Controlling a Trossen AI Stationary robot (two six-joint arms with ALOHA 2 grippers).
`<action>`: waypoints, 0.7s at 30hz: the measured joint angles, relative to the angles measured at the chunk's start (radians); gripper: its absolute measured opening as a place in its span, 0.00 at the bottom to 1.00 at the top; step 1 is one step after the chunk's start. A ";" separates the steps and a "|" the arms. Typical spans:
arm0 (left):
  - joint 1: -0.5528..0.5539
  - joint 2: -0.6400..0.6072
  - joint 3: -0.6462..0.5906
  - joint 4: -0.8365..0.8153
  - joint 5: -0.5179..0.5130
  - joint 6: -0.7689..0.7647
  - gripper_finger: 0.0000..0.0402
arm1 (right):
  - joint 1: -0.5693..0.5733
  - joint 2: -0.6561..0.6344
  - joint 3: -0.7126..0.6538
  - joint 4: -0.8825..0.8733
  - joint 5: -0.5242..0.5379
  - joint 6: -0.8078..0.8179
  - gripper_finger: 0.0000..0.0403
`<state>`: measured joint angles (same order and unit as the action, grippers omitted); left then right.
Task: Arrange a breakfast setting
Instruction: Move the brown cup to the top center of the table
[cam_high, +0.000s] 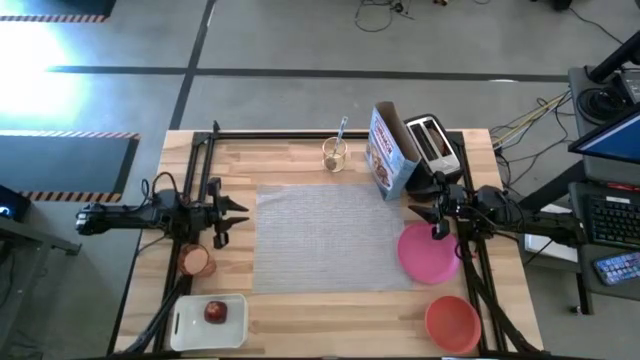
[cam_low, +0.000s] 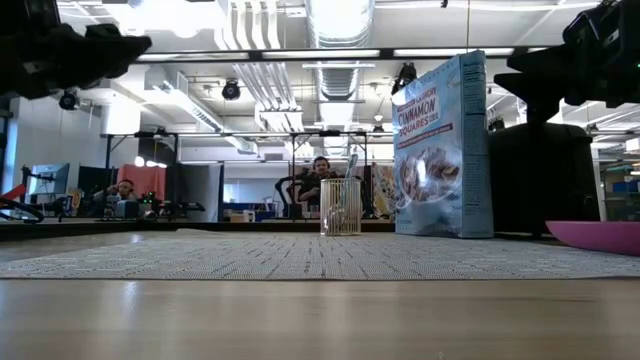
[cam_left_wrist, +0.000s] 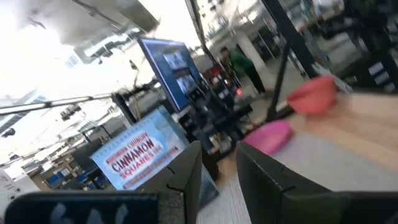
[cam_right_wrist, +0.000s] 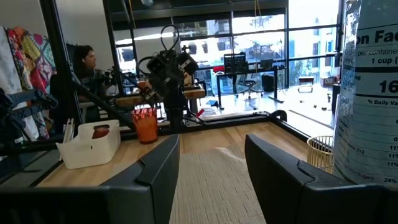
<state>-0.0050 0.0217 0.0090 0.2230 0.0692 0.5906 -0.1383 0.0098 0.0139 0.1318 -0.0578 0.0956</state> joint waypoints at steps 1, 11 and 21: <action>0.000 0.000 0.000 0.022 0.000 -0.007 0.21 | 0.000 0.000 0.000 0.000 0.000 0.000 0.42; 0.000 0.001 0.000 0.337 -0.008 -0.231 0.21 | 0.000 0.000 0.000 0.000 0.000 -0.001 0.42; -0.001 0.008 0.000 0.440 -0.001 -0.428 0.21 | 0.000 0.000 0.000 0.000 0.000 0.000 0.42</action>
<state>-0.0055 0.0300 0.0090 0.6627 0.0682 0.1627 -0.1383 0.0098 0.0138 0.1318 -0.0578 0.0953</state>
